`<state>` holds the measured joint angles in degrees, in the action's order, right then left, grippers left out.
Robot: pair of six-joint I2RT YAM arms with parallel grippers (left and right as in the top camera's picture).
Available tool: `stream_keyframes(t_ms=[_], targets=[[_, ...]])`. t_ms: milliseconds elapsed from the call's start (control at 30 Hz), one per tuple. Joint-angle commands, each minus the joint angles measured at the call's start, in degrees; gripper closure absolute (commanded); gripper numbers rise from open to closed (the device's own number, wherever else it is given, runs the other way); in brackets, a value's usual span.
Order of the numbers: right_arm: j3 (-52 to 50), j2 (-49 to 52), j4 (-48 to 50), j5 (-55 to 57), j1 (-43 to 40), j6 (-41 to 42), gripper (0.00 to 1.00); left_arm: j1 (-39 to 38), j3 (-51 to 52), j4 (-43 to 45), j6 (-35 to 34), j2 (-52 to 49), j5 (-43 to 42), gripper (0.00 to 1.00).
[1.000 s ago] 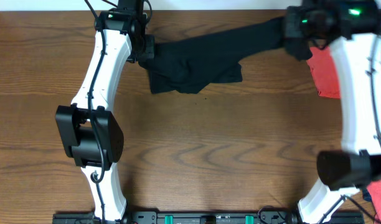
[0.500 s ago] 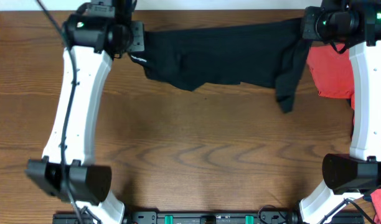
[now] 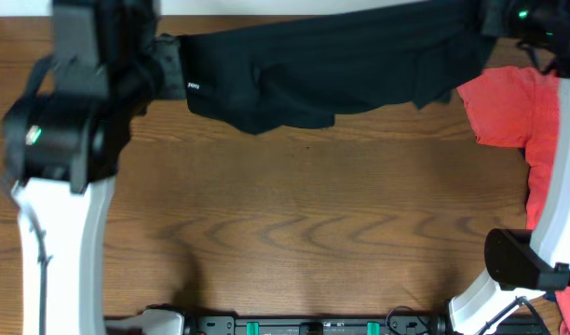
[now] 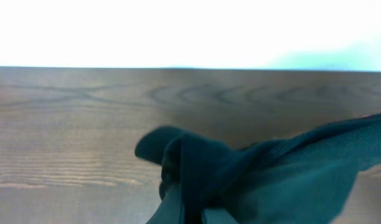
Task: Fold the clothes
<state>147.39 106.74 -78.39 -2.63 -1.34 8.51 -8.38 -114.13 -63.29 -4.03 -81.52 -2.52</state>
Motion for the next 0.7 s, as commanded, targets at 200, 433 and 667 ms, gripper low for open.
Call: stream_keyframes(t_ms=[200,433,667], targets=[[9.64,-3.04,-4.42,5.42,-2.40,0.68,0.99,0.55,-0.39,-2.69,1.22,10.34,2.08,0.94],[9.64,-6.19,-4.63,7.58,-2.51,1.20,0.99,0.55,-0.39,-3.13,1.18,14.88,1.64,0.94],[8.96,-2.54,-8.35,7.30,-2.84,4.63,0.99,0.55,-0.37,-3.76,-0.98,8.85,-1.27,0.94]])
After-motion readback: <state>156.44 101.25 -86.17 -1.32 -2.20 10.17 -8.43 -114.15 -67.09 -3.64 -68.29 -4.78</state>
